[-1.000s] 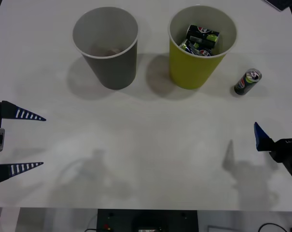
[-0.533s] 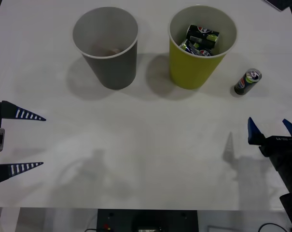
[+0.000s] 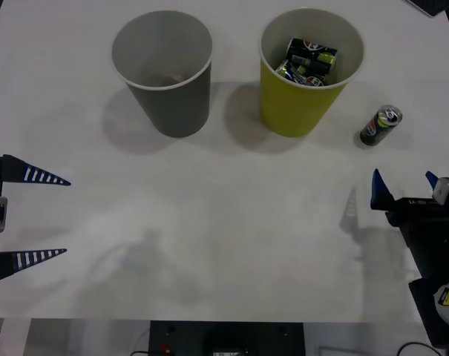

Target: Put the can into the green bin and the plastic bottle into the gray bin

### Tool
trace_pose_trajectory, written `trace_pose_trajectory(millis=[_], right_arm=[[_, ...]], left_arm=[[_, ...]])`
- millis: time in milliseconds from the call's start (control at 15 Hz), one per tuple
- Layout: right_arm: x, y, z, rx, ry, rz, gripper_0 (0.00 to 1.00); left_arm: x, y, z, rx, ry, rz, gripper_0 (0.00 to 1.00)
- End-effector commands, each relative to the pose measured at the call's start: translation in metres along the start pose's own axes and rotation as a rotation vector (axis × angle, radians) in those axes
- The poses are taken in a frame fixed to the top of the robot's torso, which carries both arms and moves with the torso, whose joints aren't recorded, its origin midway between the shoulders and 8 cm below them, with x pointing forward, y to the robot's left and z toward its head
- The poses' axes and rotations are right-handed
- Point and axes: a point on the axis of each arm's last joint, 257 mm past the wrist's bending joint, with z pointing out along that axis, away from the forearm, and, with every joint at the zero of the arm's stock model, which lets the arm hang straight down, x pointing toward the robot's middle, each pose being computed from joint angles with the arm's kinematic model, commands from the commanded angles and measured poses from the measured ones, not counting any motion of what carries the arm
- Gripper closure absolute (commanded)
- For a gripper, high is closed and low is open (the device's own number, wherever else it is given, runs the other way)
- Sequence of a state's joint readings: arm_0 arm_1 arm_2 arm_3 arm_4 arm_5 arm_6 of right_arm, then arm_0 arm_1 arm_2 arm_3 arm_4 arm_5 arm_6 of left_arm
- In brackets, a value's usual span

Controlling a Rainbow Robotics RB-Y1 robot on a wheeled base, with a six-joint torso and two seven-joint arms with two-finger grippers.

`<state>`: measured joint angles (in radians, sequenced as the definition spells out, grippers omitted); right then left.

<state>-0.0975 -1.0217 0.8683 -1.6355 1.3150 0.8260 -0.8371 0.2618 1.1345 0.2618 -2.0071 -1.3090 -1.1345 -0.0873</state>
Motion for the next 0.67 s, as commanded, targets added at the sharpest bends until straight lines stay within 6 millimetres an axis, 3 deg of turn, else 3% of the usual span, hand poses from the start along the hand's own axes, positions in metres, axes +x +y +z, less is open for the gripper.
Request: trace_pose_trajectory(millis=[67, 667], right_arm=[[-0.002, 0.001, 0.017, 0.018, -0.024, -0.003, 0.00], [-0.008, 0.005, 0.071, 0.086, -0.082, 0.004, 0.00]], left_arm=[[0.000, 0.000, 0.000, 0.000, 0.000, 0.000, 0.00], [0.000, 0.000, 0.000, 0.000, 0.000, 0.000, 0.00]])
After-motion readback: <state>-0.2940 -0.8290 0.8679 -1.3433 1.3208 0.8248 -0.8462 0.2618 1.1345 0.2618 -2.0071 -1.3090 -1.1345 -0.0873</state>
